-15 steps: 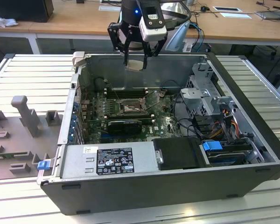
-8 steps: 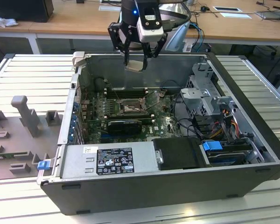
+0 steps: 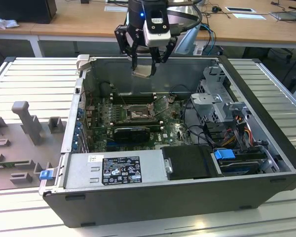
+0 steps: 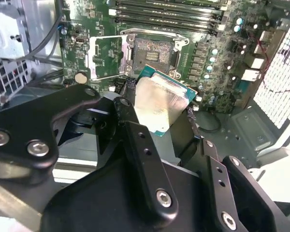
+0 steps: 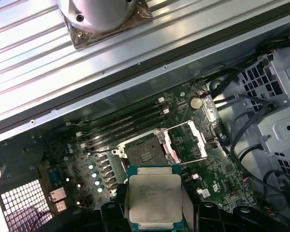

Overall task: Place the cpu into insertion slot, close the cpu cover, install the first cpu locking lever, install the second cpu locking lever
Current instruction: 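Place the cpu into insertion slot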

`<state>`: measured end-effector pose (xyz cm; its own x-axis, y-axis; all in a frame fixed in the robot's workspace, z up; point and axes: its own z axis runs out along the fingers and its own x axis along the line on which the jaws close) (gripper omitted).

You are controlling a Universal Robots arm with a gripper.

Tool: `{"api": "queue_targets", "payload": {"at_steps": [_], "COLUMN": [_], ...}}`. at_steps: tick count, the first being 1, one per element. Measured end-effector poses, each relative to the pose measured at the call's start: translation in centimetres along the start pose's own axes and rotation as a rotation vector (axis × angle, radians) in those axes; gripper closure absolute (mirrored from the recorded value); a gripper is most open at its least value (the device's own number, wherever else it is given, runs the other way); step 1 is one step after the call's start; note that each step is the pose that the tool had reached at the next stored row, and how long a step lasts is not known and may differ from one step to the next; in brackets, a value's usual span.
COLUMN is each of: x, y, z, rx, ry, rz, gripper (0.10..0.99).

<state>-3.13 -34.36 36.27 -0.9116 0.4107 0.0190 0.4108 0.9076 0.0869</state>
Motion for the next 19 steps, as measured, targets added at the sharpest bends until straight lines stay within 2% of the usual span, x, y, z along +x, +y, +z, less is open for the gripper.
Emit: {"api": "queue_targets", "payload": {"at_steps": [7,13,19], "x": [0.0,0.0,-0.01], "y": [-0.02,-0.03,-0.05], "z": [0.17,0.29,0.61], "rx": [-0.002,-0.004,-0.006], "ry": [-0.011,-0.0165,-0.0267], "rz": [0.126,0.19,0.306], "gripper": [0.557,0.557,0.557]}}
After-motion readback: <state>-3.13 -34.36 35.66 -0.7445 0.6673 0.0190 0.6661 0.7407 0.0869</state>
